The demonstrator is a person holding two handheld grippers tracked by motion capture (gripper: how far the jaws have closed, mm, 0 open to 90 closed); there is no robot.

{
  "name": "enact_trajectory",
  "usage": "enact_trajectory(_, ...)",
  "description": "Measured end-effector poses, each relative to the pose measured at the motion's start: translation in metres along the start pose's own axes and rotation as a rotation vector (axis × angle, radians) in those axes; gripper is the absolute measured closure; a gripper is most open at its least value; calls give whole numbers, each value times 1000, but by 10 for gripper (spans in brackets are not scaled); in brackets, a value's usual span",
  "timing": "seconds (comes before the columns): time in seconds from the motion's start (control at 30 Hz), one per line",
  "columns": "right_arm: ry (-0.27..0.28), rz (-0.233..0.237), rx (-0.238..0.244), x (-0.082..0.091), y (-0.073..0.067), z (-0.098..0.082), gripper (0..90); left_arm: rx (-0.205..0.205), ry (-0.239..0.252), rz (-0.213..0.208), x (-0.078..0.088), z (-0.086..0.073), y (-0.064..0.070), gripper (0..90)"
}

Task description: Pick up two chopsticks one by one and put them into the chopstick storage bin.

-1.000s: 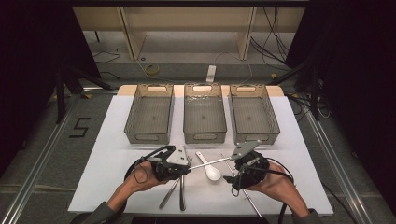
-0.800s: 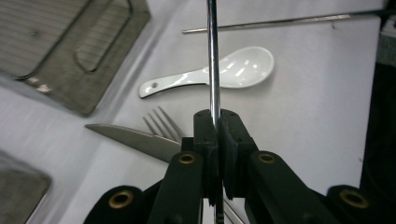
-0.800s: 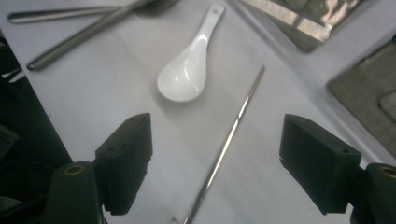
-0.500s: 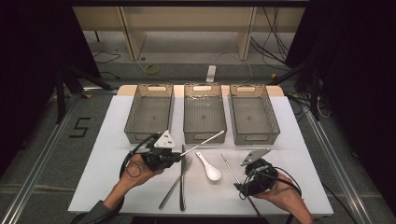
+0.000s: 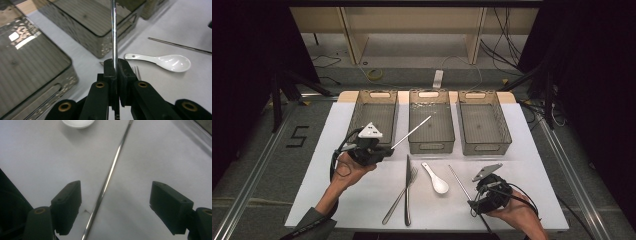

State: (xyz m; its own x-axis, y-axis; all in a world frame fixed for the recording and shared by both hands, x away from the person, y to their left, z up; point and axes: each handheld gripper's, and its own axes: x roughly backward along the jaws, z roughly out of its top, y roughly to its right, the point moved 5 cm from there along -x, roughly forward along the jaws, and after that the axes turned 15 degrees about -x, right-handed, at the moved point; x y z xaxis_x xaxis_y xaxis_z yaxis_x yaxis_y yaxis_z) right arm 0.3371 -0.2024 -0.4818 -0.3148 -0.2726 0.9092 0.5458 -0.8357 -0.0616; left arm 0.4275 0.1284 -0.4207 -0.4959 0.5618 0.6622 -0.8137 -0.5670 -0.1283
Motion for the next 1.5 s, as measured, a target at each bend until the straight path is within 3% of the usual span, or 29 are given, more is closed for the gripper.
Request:
enact_trajectory(0.33,6,14,-11,1,1,-3,281,115,4,64,9,-3,-41,859)
enact_trajectory(0.47,0,23,-9,0,1,-5,273,152,-9,106,8,-4,-59,859)
enact_trajectory(0.87,-13,38,-8,-1,-2,-9,258,274,-63,155,-7,-13,-103,858)
enact_trajectory(1.07,-9,45,-14,-2,0,-10,258,307,-94,192,-12,-19,-120,858)
enact_trajectory(1.3,-10,47,-11,-3,-2,-10,256,348,-116,208,-21,-28,-135,858)
enact_trajectory(1.5,-13,50,-10,-3,-2,-11,254,390,-137,220,-29,-32,-142,857)
